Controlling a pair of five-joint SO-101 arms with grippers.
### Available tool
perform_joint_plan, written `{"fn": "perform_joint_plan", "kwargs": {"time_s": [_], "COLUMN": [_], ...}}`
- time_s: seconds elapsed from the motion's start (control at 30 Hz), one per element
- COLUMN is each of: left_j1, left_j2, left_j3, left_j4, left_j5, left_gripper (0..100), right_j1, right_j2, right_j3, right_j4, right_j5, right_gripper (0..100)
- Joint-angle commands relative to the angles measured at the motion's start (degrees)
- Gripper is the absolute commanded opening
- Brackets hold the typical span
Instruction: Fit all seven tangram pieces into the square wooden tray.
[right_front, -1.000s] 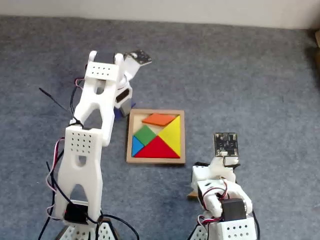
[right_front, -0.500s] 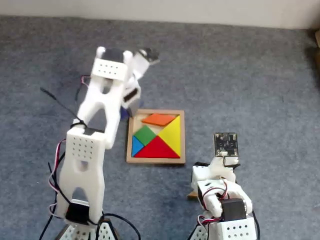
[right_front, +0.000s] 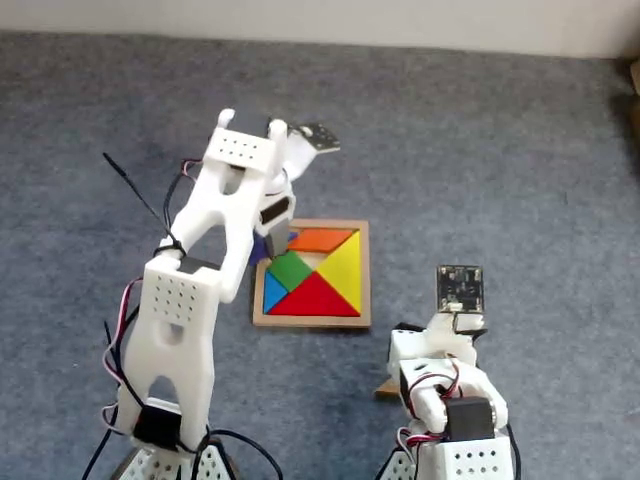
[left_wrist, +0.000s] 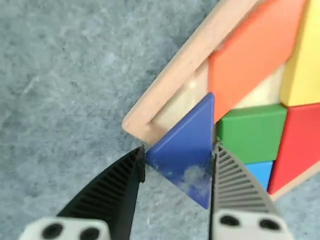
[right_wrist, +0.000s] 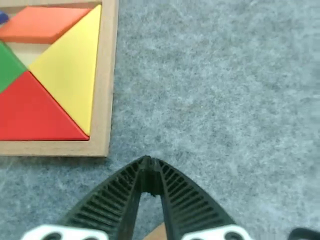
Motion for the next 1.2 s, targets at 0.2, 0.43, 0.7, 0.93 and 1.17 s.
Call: {"fn": "perform_joint_plan", "kwargs": {"time_s": [0.2,0.43,0.7,0.93,1.17], "left_j1": [1.63,2.15,-1.71,-3.3,-3.3], "left_j2": [-3.74,-5.32,-12.35,-12.79,-12.79], "left_j3": [-0.66,-3.12,-5.32,1.19,11.91], "left_j4": [-2.55,-1.58,0.26,-0.09,-8.44], "left_j5": [8.53,8.79,8.7,8.35,8.26], "left_gripper": [29,28,23,23,23], "right_j1": [0.66,0.66,0.66,0.66,0.66], "right_j2": [-0.31,-0.31,-0.31,-0.31,-0.31], "right_j3": [6.9,6.9,6.9,6.9,6.9], "right_j4": [0.04,0.04,0.04,0.04,0.04], "right_j5": [0.44,0.44,0.44,0.44,0.44], "right_gripper": [0.5,0.5,0.5,0.5,0.5]}}
